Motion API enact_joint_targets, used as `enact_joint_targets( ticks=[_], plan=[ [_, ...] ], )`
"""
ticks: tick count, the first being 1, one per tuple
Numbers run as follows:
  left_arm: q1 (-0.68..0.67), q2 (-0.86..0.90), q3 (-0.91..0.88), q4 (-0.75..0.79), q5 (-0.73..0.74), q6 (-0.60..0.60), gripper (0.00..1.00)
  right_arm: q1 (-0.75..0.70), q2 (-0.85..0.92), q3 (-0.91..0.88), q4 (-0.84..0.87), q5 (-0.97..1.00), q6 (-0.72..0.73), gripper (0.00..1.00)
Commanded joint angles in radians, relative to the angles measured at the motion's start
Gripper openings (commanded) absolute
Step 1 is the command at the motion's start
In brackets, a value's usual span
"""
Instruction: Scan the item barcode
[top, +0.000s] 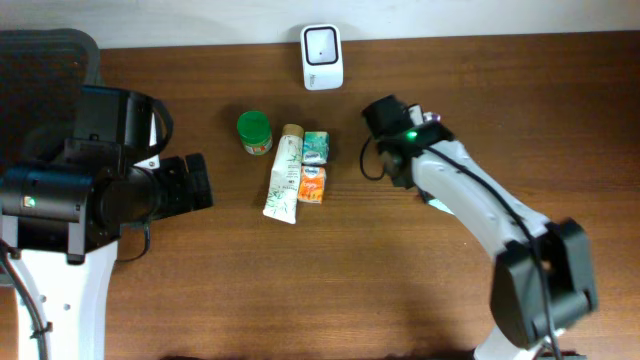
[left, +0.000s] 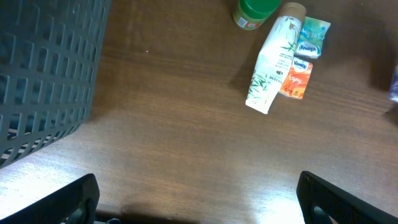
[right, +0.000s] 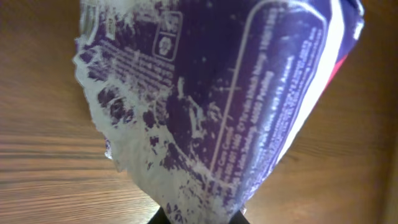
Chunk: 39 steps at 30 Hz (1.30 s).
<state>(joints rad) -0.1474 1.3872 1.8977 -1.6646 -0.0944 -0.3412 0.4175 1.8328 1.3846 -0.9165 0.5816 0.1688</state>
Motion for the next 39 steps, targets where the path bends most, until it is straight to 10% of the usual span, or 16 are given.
enact_joint_targets(
  ticks=[1, 6, 12, 17, 22, 25, 34, 39],
  plan=[
    [0.0, -0.011, 0.003, -0.002, -0.004, -0.01, 0.99, 0.056, 0.055, 0.008, -0.003, 0.104, 0.028, 0.08],
    [0.0, -0.011, 0.003, -0.002, -0.003, -0.01, 0.99, 0.224, 0.058, 0.01, 0.039, 0.007, 0.027, 0.39],
    [0.0, -0.011, 0.003, -0.003, -0.003, -0.01, 0.99, 0.365, 0.058, 0.172, -0.036, -0.013, 0.027, 0.99],
    [0.0, -0.011, 0.003, -0.002, -0.003, -0.01, 0.99, 0.179, 0.058, 0.306, -0.09, -0.12, 0.027, 0.99],
    [0.0, -0.011, 0.003, -0.003, -0.003, -0.01, 0.99, -0.196, 0.086, 0.301, -0.111, -0.824, -0.179, 0.99],
    [0.0, -0.011, 0.003, -0.003, -0.004, -0.01, 0.99, -0.357, 0.131, 0.3, -0.147, -1.128, -0.289, 0.81],
    [0.0, -0.011, 0.003, -0.002, -0.004, -0.01, 0.99, -0.369, 0.349, 0.298, -0.143, -1.18, -0.289, 0.8],
    [0.0, -0.011, 0.003, -0.002, -0.004, -0.01, 0.99, -0.338, 0.386, 0.247, -0.143, -1.199, -0.383, 0.62]
  ],
)
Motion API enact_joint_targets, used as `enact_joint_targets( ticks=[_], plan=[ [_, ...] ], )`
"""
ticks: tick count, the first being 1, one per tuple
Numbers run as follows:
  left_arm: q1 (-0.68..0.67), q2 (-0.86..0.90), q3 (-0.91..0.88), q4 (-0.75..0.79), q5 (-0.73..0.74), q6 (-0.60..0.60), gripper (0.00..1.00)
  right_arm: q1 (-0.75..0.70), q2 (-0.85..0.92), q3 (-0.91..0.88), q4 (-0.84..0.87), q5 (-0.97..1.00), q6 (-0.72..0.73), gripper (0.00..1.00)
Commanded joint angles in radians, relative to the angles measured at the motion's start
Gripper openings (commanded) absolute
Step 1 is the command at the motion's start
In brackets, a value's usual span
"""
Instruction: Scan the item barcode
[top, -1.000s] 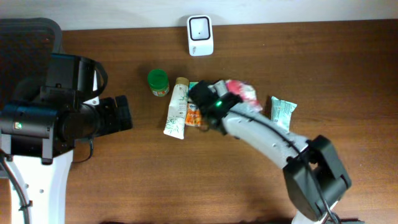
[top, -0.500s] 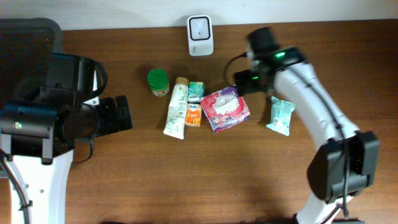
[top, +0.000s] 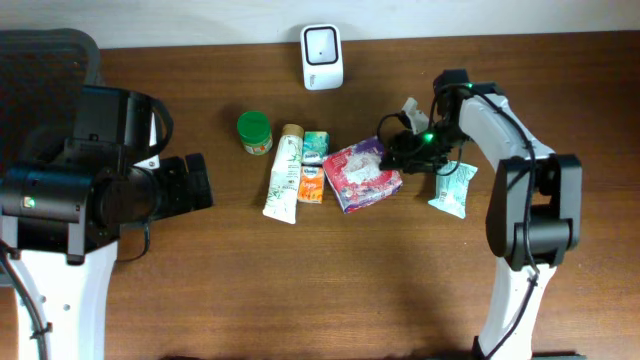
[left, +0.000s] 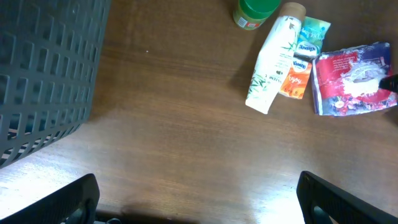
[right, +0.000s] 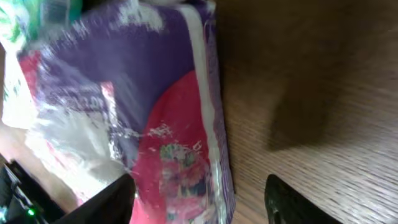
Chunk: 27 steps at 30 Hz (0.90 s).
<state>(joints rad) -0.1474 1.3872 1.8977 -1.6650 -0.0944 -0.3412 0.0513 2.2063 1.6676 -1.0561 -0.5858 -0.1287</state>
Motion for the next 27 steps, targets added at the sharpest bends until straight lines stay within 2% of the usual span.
enact_joint_targets(
  ticks=[1, 2, 3, 4, 5, 9, 11, 14, 16, 22, 27],
  plan=[
    [0.0, -0.011, 0.003, -0.002, -0.003, -0.01, 0.99, 0.034, 0.013, -0.048, -0.002, -0.031, -0.085, 0.62],
    [0.0, -0.011, 0.003, -0.002, -0.004, -0.01, 0.99, 0.038, 0.013, -0.059, 0.005, -0.032, -0.085, 0.6],
    [0.0, -0.011, 0.003, -0.002, -0.003, -0.01, 0.99, 0.043, 0.013, -0.071, 0.016, -0.032, -0.084, 0.47],
    [0.0, -0.011, 0.003, -0.002, -0.003, -0.01, 0.99, 0.049, 0.013, -0.074, 0.016, -0.032, -0.082, 0.31],
    [0.0, -0.011, 0.003, -0.002, -0.004, -0.01, 0.99, 0.055, 0.013, -0.074, 0.009, -0.035, -0.072, 0.04],
    [0.0, -0.011, 0.003, -0.002, -0.003, -0.01, 0.99, 0.043, 0.011, 0.013, -0.077, -0.096, -0.023, 0.04],
    [0.0, -0.011, 0.003, -0.002, -0.004, -0.01, 0.99, 0.037, -0.001, 0.165, -0.153, -0.1, -0.01, 0.04],
    [0.0, -0.011, 0.003, -0.002, -0.003, -0.01, 0.99, 0.038, -0.006, 0.33, -0.131, -0.1, 0.076, 0.04],
    [0.0, -0.011, 0.003, -0.002, -0.003, -0.01, 0.99, 0.039, -0.006, 0.385, -0.052, -0.101, 0.159, 0.04],
    [0.0, -0.011, 0.003, -0.002, -0.004, -0.01, 0.99, 0.05, -0.004, 0.388, 0.375, -0.19, 0.495, 0.04],
    [0.0, -0.011, 0.003, -0.002, -0.003, -0.01, 0.99, 0.093, 0.014, 0.388, 0.643, -0.135, 0.642, 0.04]
  ],
)
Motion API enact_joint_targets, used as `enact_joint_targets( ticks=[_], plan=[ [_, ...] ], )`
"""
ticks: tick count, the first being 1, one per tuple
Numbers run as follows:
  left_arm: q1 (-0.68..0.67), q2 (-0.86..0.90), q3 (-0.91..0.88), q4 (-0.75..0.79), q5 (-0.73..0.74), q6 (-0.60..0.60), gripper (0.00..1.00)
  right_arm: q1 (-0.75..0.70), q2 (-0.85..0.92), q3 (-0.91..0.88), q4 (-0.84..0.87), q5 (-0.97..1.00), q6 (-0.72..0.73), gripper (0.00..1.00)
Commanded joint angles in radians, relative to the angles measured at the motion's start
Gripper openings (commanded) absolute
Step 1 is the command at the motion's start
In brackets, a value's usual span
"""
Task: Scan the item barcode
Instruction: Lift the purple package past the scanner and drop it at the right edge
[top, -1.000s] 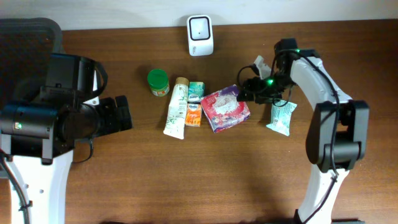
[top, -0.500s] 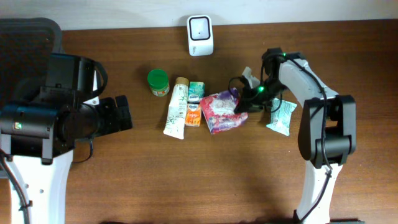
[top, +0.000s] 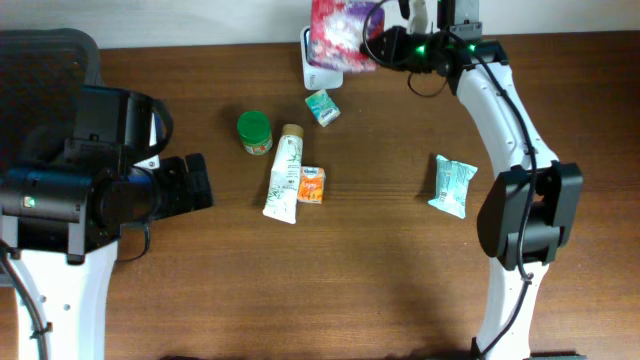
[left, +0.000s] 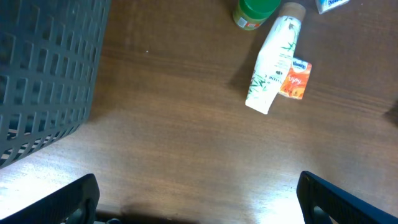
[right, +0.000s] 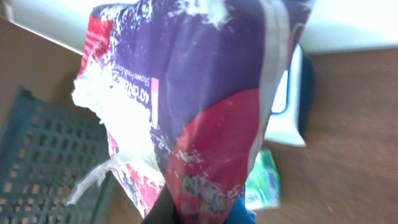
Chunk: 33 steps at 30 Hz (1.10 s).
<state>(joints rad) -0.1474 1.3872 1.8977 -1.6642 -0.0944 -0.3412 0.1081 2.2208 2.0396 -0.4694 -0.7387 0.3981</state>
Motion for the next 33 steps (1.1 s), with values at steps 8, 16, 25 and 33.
enact_joint_targets(
  ticks=[8, 16, 25, 33],
  plan=[
    [0.0, -0.011, 0.003, -0.003, -0.003, -0.01, 0.99, 0.133, 0.146, 0.016, 0.227, 0.198, 0.266, 0.04],
    [0.0, -0.011, 0.003, -0.003, -0.003, -0.01, 0.99, 0.082, 0.164, 0.016, 0.2, 0.196, 0.257, 0.04],
    [0.0, -0.011, 0.003, -0.003, -0.003, -0.01, 0.99, 0.008, 0.108, 0.033, 0.284, 0.043, 0.258, 0.04],
    [0.0, -0.011, 0.003, -0.003, -0.004, -0.01, 0.99, -0.415, 0.013, 0.033, 0.117, -0.08, 0.393, 0.04]
  ],
)
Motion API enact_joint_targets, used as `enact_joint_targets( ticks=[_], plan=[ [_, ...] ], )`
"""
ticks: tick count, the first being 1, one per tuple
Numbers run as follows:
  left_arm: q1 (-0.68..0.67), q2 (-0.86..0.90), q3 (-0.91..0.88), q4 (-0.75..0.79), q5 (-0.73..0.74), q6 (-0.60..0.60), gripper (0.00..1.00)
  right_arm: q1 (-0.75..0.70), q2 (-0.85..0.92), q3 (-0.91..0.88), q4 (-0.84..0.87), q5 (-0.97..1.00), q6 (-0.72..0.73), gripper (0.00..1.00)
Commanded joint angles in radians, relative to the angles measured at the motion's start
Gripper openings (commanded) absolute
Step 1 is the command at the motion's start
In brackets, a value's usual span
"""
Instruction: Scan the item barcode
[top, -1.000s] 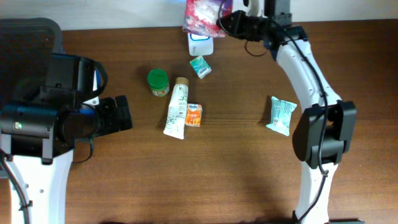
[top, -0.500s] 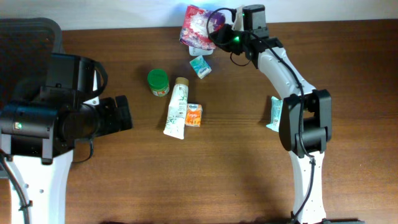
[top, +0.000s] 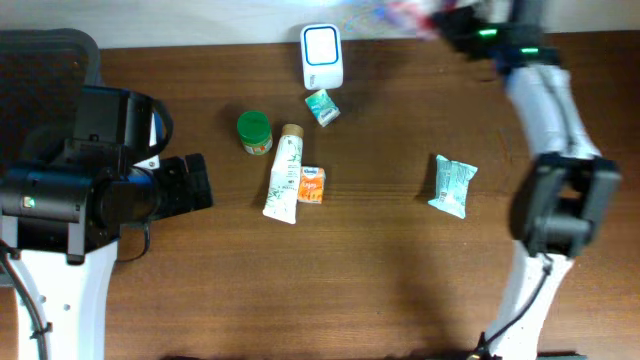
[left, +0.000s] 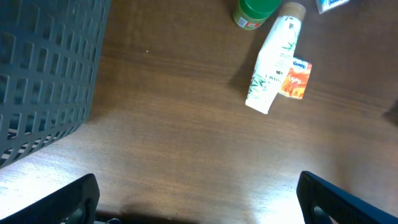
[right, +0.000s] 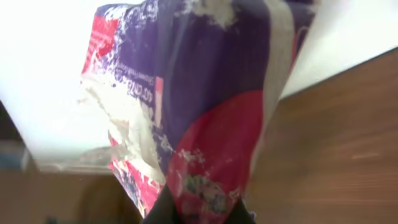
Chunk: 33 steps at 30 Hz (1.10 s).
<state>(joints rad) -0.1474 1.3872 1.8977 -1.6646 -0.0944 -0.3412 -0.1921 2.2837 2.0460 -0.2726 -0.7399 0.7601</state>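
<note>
A purple and red crinkled packet (right: 205, 112) fills the right wrist view, with my right gripper (right: 196, 214) shut on its lower end. In the overhead view that gripper (top: 445, 22) is a blur at the table's back edge, right of the white scanner (top: 322, 43), and the packet (top: 392, 12) is a smear beside it. The barcode cannot be made out. My left gripper (left: 199, 205) hangs open over bare wood at the left, its fingers (left: 68, 198) wide apart and holding nothing.
A small teal packet (top: 321, 107) lies just below the scanner. A green-capped jar (top: 254, 132), a white tube (top: 283, 175) and an orange packet (top: 312, 184) lie left of centre. A teal pouch (top: 453, 185) lies at the right. A dark basket (left: 43, 68) stands at far left.
My right gripper, still shut on the packet, has moved from in front of the scanner to the right along the back edge. The left arm and the items on the table are unchanged.
My right gripper first held the packet low, right of the cluster of items. Then the packet was down against the orange packet. Later it was held up at the scanner, with the small teal packet shifted toward the scanner. Now the packet is right of the scanner.
</note>
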Motion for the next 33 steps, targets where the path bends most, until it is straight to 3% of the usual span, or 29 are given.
enact_joint_targets(
  ticks=[1, 6, 12, 14, 17, 18, 20, 23, 28, 33],
  plan=[
    [0.0, -0.011, 0.003, -0.003, -0.003, -0.01, 0.99, -0.192, -0.05, 0.026, -0.17, -0.071, 0.031, 0.04],
    [0.0, -0.011, 0.003, -0.002, -0.003, -0.01, 0.99, -0.506, -0.05, 0.026, -0.533, 0.181, -0.076, 0.04],
    [0.0, -0.011, 0.003, -0.002, -0.004, -0.01, 0.99, -0.678, -0.048, 0.025, -0.562, 0.306, -0.245, 0.08],
    [0.0, -0.011, 0.003, -0.002, -0.004, -0.01, 0.99, -0.7, -0.04, 0.025, -0.558, 0.315, -0.256, 0.28],
    [0.0, -0.011, 0.003, -0.002, -0.004, -0.01, 0.99, -0.688, -0.025, 0.02, -0.578, 0.3, -0.28, 0.81],
    [0.0, -0.011, 0.003, -0.002, -0.004, -0.01, 0.99, -0.674, -0.021, 0.02, -0.591, 0.272, -0.318, 0.92],
    [0.0, -0.011, 0.003, -0.003, -0.003, -0.01, 0.99, -0.644, -0.02, 0.02, -0.615, 0.219, -0.36, 0.99],
    [0.0, -0.011, 0.003, -0.003, -0.003, -0.01, 0.99, -0.593, -0.025, 0.021, -0.619, -0.062, -0.389, 0.99],
    [0.0, -0.011, 0.003, -0.003, -0.004, -0.01, 0.99, -0.446, -0.067, 0.021, -0.629, -0.258, -0.485, 0.99],
    [0.0, -0.011, 0.003, -0.003, -0.003, -0.01, 0.99, -0.212, -0.067, 0.021, -0.743, -0.224, -0.743, 0.99]
  ],
)
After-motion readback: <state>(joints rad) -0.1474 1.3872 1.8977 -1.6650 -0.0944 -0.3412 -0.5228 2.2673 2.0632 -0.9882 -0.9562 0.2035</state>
